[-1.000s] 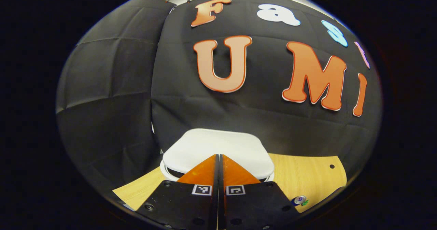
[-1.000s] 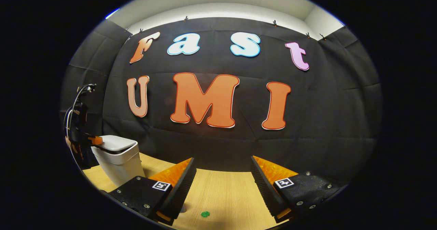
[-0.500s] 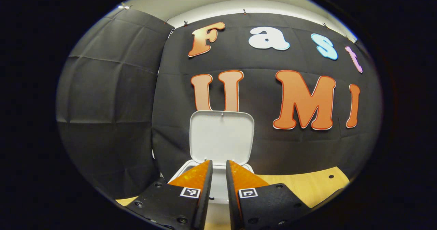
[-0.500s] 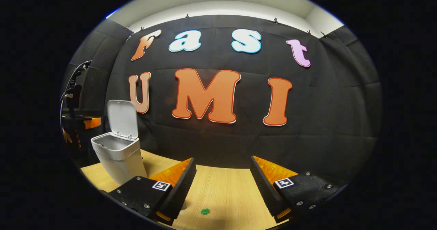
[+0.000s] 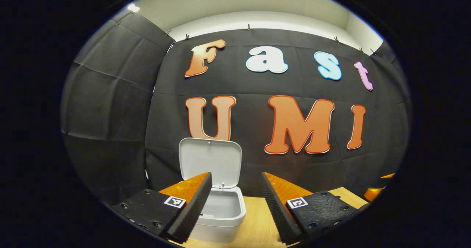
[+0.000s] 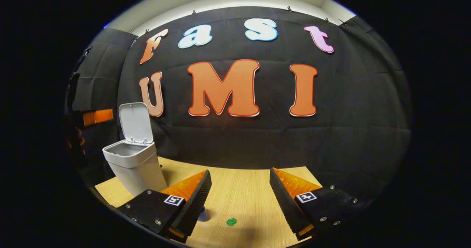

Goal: Press the lid of the desktop garbage bin to open it, pick up the crumpled paper on the desktop and throw it into the bin, then pick up the pop can on the desktop and drop it into the bin, and finally close the garbage bin lid.

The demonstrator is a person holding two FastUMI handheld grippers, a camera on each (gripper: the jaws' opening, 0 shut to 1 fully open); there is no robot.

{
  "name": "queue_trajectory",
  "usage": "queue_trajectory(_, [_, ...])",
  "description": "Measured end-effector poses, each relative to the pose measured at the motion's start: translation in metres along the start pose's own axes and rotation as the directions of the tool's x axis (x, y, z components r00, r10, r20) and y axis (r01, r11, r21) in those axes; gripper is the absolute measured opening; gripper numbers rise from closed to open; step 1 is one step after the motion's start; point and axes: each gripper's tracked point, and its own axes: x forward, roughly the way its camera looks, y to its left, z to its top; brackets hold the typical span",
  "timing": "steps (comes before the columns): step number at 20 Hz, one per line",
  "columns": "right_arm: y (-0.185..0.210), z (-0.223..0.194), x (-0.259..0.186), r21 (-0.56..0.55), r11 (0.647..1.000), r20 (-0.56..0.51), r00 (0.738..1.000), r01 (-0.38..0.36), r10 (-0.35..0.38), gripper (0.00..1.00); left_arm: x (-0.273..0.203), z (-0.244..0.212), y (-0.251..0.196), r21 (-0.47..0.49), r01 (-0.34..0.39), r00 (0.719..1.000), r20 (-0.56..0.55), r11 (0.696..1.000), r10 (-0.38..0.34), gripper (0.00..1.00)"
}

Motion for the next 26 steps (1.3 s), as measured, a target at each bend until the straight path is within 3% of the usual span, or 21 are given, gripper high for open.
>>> queue_trajectory(5, [0.006,-0.053,0.012,-0.016,0.999,-0.077,0.996,-0.041,0.040,0.95,-0.019,0.015,-0.034,0.017,0.058,0.998,0.037,0.998,-0.058,0.94])
queue_trajectory(11, [0.018,-0.145,0.039,-0.050,0.994,-0.207,0.974,-0.101,0.088,0.95,-0.034,0.018,-0.062,0.058,0.112,0.993,0.027,0.992,-0.113,0.93])
queue_trajectory(17, [0.026,-0.243,0.072,-0.049,0.991,-0.403,0.910,-0.127,0.097,0.96,-0.047,0.015,-0.071,0.124,0.123,0.992,0.000,0.985,-0.124,0.93])
queue_trajectory(22, [0.033,-0.294,0.094,-0.035,0.987,-0.506,0.854,-0.159,0.120,0.95,-0.052,0.009,-0.065,0.172,0.099,0.995,-0.031,0.980,-0.095,0.92])
queue_trajectory(24, [0.030,-0.305,0.101,-0.042,0.988,-0.526,0.844,-0.152,0.107,0.88,-0.053,0.003,-0.061,0.175,0.086,0.996,-0.046,0.981,-0.079,0.92])
queue_trajectory(26, [0.029,-0.313,0.103,-0.027,0.989,-0.560,0.822,-0.144,0.104,0.74,-0.052,-0.001,-0.058,0.172,0.075,0.996,-0.059,0.982,-0.066,0.92])
